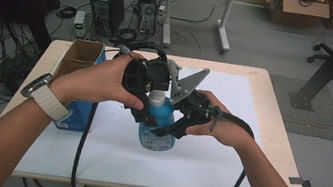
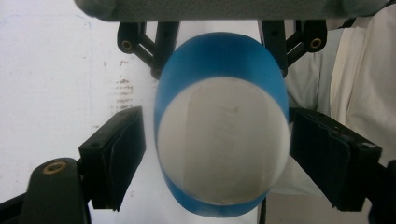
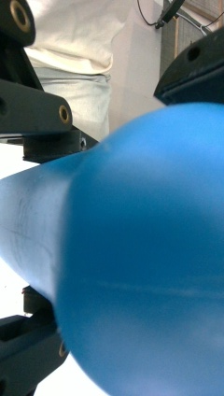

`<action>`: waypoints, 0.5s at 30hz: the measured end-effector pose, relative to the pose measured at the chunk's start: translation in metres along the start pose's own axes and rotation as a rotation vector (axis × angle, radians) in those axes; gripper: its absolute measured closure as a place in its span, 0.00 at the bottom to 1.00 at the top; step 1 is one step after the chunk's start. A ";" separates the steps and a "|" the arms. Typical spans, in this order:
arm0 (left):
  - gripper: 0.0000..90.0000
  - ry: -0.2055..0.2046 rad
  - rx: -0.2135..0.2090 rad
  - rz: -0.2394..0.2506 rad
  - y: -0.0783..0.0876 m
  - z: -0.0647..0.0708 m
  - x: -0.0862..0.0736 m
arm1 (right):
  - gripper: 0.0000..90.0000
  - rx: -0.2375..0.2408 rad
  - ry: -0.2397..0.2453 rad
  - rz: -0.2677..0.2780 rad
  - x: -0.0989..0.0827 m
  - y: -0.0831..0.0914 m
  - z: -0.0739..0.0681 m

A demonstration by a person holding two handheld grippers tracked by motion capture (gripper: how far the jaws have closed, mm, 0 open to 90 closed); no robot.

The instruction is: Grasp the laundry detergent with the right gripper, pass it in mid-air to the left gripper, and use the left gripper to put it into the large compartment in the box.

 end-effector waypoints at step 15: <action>0.34 0.007 -0.009 0.000 -0.004 -0.001 -0.001 | 0.49 -0.001 0.004 0.000 0.001 -0.001 0.000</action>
Point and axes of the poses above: each handheld gripper's, and its own axes: y roughly backward along the jaws, x roughly out of its top, z roughly to its right, the point moved 1 cm from there along -y, roughly forward along the jaws, and after that the axes turned 6 degrees about -x, right-handed, at the moved point
